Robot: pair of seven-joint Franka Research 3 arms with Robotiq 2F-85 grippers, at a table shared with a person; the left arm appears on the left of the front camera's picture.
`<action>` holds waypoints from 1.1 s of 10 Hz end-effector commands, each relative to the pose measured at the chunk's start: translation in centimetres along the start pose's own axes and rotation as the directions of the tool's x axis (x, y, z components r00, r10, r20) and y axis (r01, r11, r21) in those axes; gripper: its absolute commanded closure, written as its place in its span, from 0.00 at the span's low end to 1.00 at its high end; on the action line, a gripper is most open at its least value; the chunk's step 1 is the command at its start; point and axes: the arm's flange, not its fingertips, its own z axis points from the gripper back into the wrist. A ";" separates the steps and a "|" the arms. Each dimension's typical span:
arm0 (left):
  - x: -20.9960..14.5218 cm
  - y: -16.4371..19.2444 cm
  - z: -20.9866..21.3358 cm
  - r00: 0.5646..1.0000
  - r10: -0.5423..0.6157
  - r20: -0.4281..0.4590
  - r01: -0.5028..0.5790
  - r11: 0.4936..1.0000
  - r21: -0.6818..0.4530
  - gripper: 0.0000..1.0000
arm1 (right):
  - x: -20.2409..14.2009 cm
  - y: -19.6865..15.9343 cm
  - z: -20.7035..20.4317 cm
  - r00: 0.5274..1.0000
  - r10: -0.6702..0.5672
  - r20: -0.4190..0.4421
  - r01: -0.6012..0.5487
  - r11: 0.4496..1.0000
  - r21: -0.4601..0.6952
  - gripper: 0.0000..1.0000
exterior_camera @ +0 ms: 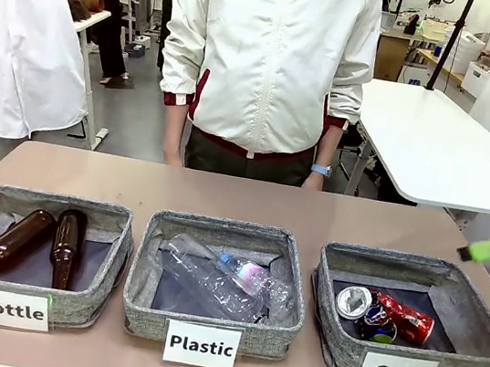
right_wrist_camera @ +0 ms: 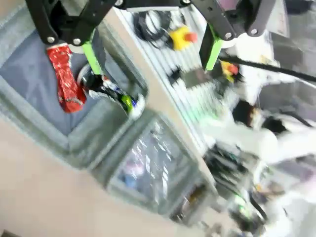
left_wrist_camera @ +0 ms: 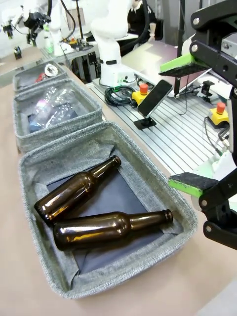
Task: Sort the can waste into the basket.
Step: Pick up the can waste from the table and place it in the right Fabric basket.
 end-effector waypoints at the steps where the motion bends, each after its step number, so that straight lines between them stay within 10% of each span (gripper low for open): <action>1: -0.3 0.2 0.1 1.000 -0.017 -0.003 0.017 1.000 0.010 0.00 | 0.8 -2.3 0.1 0.778 -0.403 0.482 0.161 0.869 0.468 0.00; 4: -0.3 0.2 0.1 1.000 -0.017 -0.003 0.017 1.000 0.010 0.00 | 0.2 -4.7 1.3 0.691 -0.487 0.534 0.148 0.818 0.556 0.00; 5: -0.3 0.2 0.1 1.000 -0.017 -0.003 0.017 1.000 0.010 0.00 | -0.2 -3.3 1.4 0.917 -0.258 0.304 0.159 0.936 0.315 0.00; 11: -0.3 0.2 0.1 1.000 -0.017 -0.003 0.017 1.000 0.010 0.00 | -0.2 -3.3 1.4 0.917 -0.258 0.304 0.159 0.936 0.315 0.00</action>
